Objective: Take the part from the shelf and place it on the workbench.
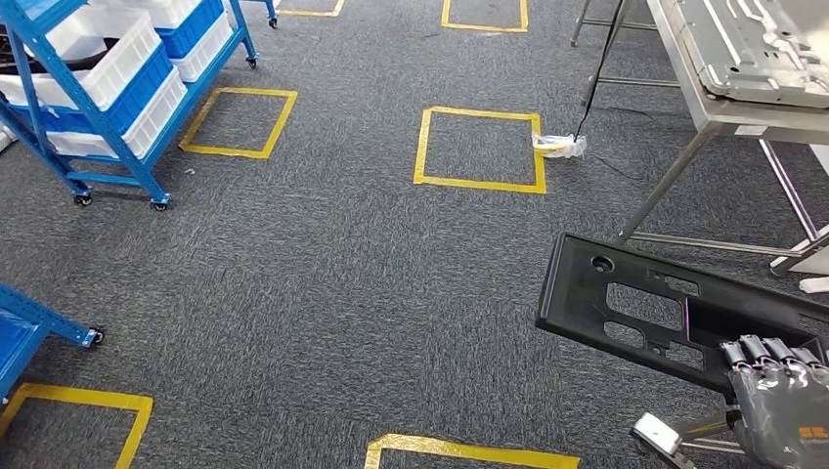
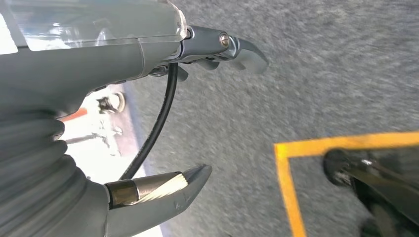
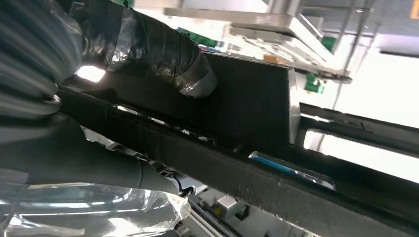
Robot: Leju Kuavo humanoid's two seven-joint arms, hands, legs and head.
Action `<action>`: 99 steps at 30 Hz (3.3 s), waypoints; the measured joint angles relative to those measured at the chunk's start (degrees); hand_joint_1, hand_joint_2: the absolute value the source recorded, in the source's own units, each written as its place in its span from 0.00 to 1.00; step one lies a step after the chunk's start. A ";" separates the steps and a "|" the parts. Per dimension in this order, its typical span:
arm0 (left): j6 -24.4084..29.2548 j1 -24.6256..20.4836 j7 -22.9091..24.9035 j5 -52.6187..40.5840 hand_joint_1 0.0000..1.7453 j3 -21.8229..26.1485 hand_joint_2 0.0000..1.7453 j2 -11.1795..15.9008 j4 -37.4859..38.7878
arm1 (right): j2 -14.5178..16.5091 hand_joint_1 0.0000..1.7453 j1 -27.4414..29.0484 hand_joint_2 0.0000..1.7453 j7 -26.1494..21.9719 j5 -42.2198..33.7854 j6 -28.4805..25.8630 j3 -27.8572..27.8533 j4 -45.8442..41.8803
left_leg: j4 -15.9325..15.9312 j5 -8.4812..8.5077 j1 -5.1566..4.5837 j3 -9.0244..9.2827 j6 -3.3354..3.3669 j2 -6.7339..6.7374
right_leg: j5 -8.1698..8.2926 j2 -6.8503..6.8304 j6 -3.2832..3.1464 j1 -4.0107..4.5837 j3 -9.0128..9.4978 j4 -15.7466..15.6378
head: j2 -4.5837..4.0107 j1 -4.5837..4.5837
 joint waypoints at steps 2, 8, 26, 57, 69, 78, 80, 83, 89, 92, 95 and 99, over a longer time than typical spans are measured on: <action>0.01 -0.02 0.02 0.00 0.00 0.05 1.00 0.01 0.00 | 0.07 1.00 0.49 1.00 -0.09 -0.30 0.23 -0.44 -0.17 | -0.79 0.53 0.04 0.27 0.77 1.50 | -0.52 -1.60 0.46 -0.01 -0.55 0.84 | 0.00 0.04; 0.01 0.19 0.02 -0.02 0.00 0.09 1.00 0.01 0.00 | 0.46 1.00 0.94 1.00 -0.59 -0.80 0.64 -1.36 -0.35 | -1.37 0.73 -0.22 0.24 1.55 6.35 | -6.89 -6.97 1.50 -0.24 -6.75 14.80 | 0.00 0.09; 0.10 0.17 -0.16 0.01 0.00 0.65 1.00 -0.02 -0.01 | 1.29 1.00 1.86 1.00 -1.03 -1.36 0.75 -3.18 -1.40 | 7.55 -2.31 0.04 -3.34 -0.48 2.93 | -0.90 -2.86 -1.52 0.42 1.70 -0.49 | 0.00 -0.04; 0.06 0.24 -0.32 -0.04 0.00 1.11 1.00 -0.05 -0.02 | 4.92 1.00 3.47 1.00 -5.59 -3.05 3.13 -10.42 -2.74 | 10.27 -3.66 -0.03 -4.16 -0.64 3.75 | -0.61 -3.44 -1.45 0.45 1.54 -0.48 | 0.00 0.02; -0.03 0.16 0.34 -0.07 0.00 1.43 1.00 -0.12 0.00 | 6.14 1.00 2.63 1.00 -5.60 -2.74 3.45 -10.71 -2.73 | -1.22 1.39 -0.20 -0.06 2.06 5.92 | -7.76 -6.89 1.49 0.12 -5.82 13.83 | 0.00 0.20; -0.10 -0.17 0.74 -0.23 0.00 1.46 1.00 -0.14 -0.01 | 6.41 1.00 2.49 1.00 -5.26 -2.37 3.39 -10.73 -2.74 | -1.09 0.19 -0.61 1.34 0.12 11.02 | -0.98 -10.20 -0.06 0.67 2.20 -0.95 | 0.00 0.16; -0.11 -0.27 0.74 -0.26 0.00 1.46 1.00 -0.16 -0.02 | 6.45 1.00 2.46 1.00 -5.23 -2.35 3.32 -10.77 -2.81 | 0.32 -1.10 -0.38 1.07 -0.54 9.45 | -0.66 -8.91 -0.79 0.38 2.33 -1.42 | 0.00 0.13; -0.11 -0.16 0.75 -0.29 0.00 1.46 1.00 -0.21 -0.02 | 6.53 1.00 2.12 1.00 -5.23 -2.36 3.29 -10.79 -2.89 | 10.16 -6.34 0.00 -3.48 -1.00 5.02 | -0.33 -7.02 -1.54 0.23 2.26 -1.68 | 0.00 0.06; -0.10 0.05 0.79 -0.28 0.00 1.48 1.00 -0.16 0.00 | 6.64 1.00 1.97 1.00 -5.25 -2.36 3.32 -10.78 -2.89 | 4.75 -0.32 0.10 -2.16 -0.53 2.09 | -0.48 -2.55 -1.33 0.38 1.95 -0.76 | 0.00 0.08; -0.11 -0.04 0.77 -0.28 0.00 1.49 1.00 -0.13 0.00 | 6.66 1.00 1.67 1.00 -5.27 -2.36 3.33 -10.76 -2.89 | 0.40 0.75 -0.02 -0.58 0.00 0.47 | -0.43 -0.68 -0.36 0.30 1.22 -0.30 | 0.00 0.12; -0.12 -0.22 0.76 -0.29 0.00 1.49 1.00 -0.17 -0.01 | 6.64 1.00 1.54 1.00 -5.28 -2.34 3.33 -10.68 -2.87 | -0.52 1.48 -0.01 -0.21 1.18 2.58 | -0.83 -1.16 0.67 0.10 0.50 0.45 | 0.00 0.21; -0.21 -0.02 0.78 -0.28 0.00 1.49 1.00 -0.19 -0.01 | 6.51 1.00 0.36 1.00 -5.27 -2.07 3.46 -9.83 -2.63 | -1.11 1.95 0.02 -0.29 1.95 5.42 | -7.30 -6.64 1.52 0.06 -4.95 12.09 | 0.00 0.42</action>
